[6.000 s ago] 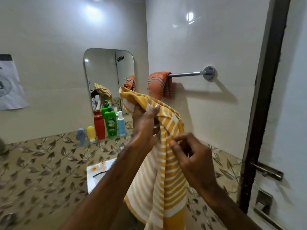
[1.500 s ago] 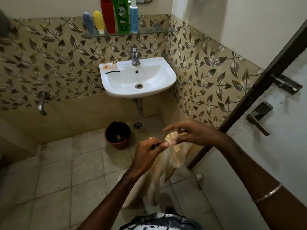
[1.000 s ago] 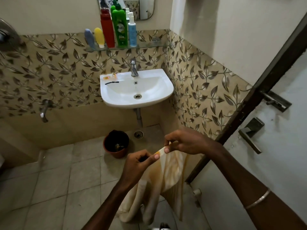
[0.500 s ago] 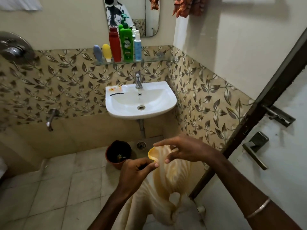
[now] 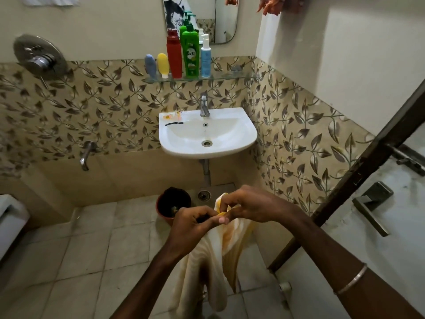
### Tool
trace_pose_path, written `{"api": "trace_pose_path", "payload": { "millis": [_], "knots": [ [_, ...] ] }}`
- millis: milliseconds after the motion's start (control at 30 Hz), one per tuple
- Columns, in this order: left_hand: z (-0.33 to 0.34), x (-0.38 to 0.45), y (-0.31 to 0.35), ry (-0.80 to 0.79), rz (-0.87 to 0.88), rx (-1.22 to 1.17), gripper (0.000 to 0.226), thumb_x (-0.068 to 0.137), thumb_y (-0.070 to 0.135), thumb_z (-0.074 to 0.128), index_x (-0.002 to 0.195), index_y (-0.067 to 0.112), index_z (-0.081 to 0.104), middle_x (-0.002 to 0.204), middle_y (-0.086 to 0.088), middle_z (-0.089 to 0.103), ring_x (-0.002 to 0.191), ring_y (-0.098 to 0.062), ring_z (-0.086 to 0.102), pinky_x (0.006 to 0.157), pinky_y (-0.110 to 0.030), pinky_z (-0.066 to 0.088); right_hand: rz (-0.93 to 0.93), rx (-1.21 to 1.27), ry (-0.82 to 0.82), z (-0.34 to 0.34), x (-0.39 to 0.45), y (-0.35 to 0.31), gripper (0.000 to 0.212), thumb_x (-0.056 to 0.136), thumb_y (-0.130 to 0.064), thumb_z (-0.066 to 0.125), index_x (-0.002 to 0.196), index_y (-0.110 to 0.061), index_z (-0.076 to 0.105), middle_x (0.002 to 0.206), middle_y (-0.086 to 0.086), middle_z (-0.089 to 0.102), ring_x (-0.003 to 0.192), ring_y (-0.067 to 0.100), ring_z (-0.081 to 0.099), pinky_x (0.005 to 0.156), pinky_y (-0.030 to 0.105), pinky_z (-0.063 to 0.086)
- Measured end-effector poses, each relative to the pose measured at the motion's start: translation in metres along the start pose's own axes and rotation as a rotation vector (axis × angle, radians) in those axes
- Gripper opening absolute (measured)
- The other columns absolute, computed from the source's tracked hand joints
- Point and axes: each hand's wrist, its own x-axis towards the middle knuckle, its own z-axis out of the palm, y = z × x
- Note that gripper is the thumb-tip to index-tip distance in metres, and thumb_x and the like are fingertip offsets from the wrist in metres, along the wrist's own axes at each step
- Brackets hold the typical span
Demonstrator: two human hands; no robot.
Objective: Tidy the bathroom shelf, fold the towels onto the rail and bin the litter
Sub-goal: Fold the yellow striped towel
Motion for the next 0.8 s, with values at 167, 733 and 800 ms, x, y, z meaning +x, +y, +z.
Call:
{"api": "trace_pose_path", "payload": {
  "millis": [167,733,800],
  "knots": [
    [-0.004,-0.008,-0.007,0.051,-0.034,-0.001,0.035,0.080,0.050,0.072,0.085,0.017,0.079,0.076,0.003,0.074,0.068,-0.018,0.071,0.061,-0.045,0.058,0.015,-0.083,0.016,-0.010,0.001,-0.001,0.014,0.090,-0.042,0.069,0.100,-0.033,0.071,0.082,-0.017,0.060,0.072,-0.003,0.052,0.073,0.036,0.050],
    [-0.001,0.000,-0.011,0.038,0.008,0.059,0.013,0.085,0.024,0.078,0.087,0.011,0.080,0.075,0.003,0.075,0.068,-0.013,0.071,0.062,-0.043,0.058,0.093,0.075,-0.053,0.000,-0.009,0.015,0.062,0.087,-0.038,0.073,0.142,-0.046,0.047,0.130,-0.021,0.052,0.105,-0.002,0.056,0.079,0.013,0.045],
    [0.000,0.003,-0.007,-0.028,0.043,0.066,0.017,0.085,0.027,0.077,0.088,0.010,0.079,0.075,0.001,0.074,0.067,-0.014,0.070,0.061,-0.043,0.057,0.034,0.101,-0.102,0.011,-0.002,0.005,0.050,0.089,-0.031,0.072,0.137,-0.035,0.057,0.125,-0.011,0.064,0.103,0.004,0.061,0.080,0.021,0.050]
  ]
}}
